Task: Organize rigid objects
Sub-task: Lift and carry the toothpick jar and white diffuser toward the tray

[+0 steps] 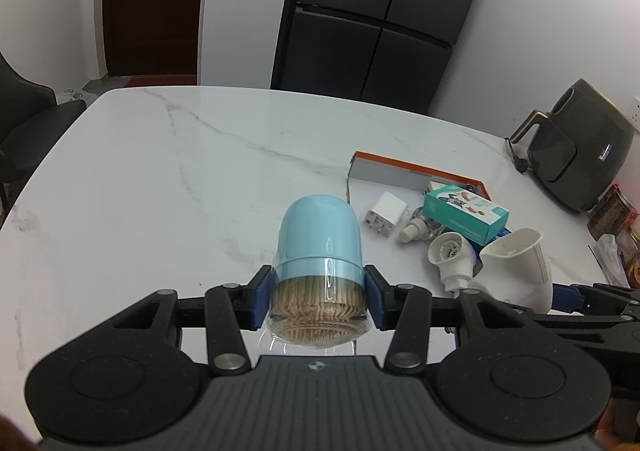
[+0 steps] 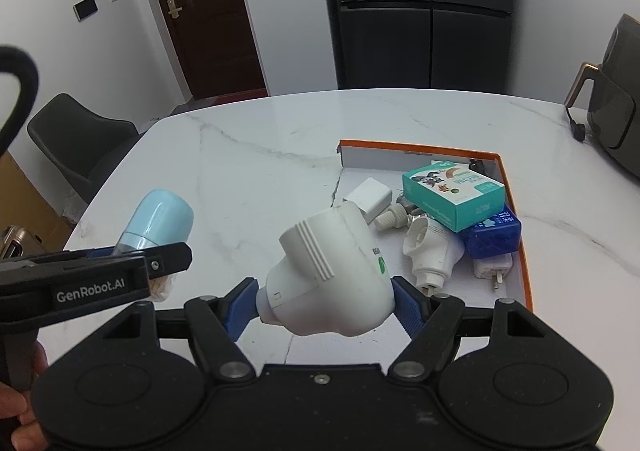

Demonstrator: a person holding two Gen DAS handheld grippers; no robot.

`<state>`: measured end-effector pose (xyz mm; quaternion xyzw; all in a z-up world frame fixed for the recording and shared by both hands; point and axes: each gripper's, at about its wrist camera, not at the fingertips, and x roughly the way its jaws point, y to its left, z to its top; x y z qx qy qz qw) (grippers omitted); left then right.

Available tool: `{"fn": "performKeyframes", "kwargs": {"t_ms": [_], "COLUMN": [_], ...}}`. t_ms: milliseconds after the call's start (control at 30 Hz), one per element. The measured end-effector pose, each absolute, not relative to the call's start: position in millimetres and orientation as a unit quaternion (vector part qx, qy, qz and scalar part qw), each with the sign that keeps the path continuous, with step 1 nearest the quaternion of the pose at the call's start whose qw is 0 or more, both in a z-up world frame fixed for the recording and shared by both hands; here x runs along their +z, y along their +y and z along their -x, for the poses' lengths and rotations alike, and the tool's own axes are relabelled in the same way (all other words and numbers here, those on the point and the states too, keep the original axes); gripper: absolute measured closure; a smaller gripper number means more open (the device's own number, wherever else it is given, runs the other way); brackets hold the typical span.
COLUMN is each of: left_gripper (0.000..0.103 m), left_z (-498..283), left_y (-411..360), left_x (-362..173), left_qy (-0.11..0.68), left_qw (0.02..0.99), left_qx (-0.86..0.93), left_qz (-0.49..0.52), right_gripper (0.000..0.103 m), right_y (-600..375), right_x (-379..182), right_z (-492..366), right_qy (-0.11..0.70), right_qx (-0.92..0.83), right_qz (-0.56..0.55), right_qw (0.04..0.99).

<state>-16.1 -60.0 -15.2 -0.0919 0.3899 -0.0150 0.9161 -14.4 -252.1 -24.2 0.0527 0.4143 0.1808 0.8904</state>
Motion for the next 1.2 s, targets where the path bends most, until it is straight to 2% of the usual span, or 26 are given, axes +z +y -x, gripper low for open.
{"fn": "performKeyframes", "kwargs": {"t_ms": [1200], "left_gripper": [0.055], "left_z": [12.5], "left_y": [-154.9], "left_x": [-28.2], "left_qy": [0.4], "left_qw": [0.91], "left_qx": [-0.088], "left_qz": [0.063], "right_gripper": [0.017], "right_y": [-342.9], "right_x": [-30.1], "right_z": [38.5], "right_qy": [0.415], "right_qx": [0.11], "right_qz": [-0.086], "right_qw": [0.899]}}
